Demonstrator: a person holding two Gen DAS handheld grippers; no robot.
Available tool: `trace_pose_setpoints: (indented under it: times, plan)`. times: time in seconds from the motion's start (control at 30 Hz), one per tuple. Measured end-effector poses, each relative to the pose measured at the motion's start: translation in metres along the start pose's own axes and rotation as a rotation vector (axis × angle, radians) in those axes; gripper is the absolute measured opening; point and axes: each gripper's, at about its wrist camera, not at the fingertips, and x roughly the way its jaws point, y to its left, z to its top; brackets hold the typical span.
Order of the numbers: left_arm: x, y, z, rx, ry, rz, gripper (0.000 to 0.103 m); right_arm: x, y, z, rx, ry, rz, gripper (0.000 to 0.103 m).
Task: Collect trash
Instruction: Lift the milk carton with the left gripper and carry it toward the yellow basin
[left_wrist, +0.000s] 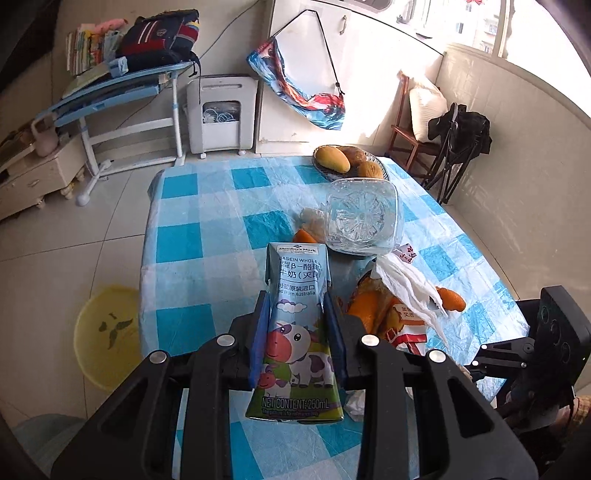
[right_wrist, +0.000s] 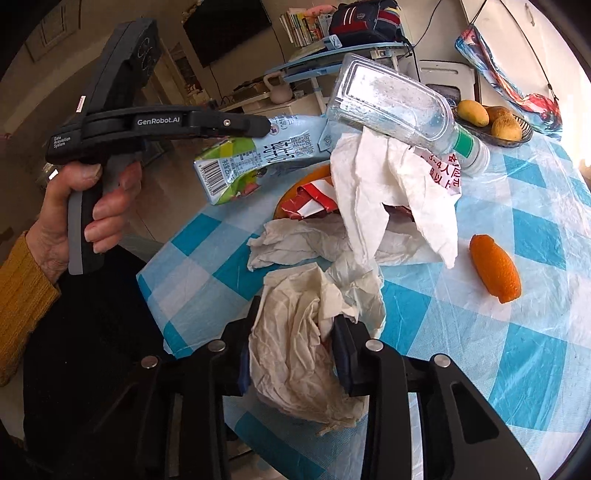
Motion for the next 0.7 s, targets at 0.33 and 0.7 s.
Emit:
trace_pose_setpoints:
  times: [0.33, 0.7]
  plan:
    - [-0.038, 0.063, 0.000, -0.213, -0.100, -0.022, 0.029, -0.008, 0.017, 0.007, 0.000, -0.073, 0.116, 0.034]
    - [-0.060, 0.135, 0.017, -0.303, -0.135, 0.141, 0.029, -0.004, 0.022, 0.008, -0.002, -0.072, 0.164, 0.034]
